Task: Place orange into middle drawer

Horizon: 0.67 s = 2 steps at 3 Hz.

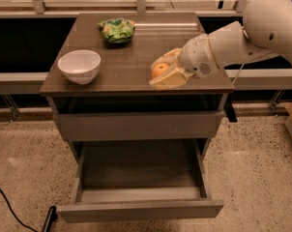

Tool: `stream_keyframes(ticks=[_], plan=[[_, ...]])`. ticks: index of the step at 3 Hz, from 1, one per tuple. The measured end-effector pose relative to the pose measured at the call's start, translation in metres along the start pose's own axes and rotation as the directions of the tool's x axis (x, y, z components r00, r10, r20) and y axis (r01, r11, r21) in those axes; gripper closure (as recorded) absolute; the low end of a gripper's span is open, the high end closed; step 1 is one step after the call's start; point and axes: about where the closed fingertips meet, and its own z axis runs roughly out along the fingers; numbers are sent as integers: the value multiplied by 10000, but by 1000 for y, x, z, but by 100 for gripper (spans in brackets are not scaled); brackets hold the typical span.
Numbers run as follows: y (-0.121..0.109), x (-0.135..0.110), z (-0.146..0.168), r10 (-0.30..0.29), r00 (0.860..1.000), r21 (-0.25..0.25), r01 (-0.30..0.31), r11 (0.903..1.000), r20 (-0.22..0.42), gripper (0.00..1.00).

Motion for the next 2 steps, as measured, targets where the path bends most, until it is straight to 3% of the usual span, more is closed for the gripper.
stream_keyframes(ticks=[1, 2], plan=[[11, 18, 8, 227, 9993, 337, -237, 9992, 298, 100], [40, 60, 25, 294, 9945, 1072, -401, 9934, 1001, 100]])
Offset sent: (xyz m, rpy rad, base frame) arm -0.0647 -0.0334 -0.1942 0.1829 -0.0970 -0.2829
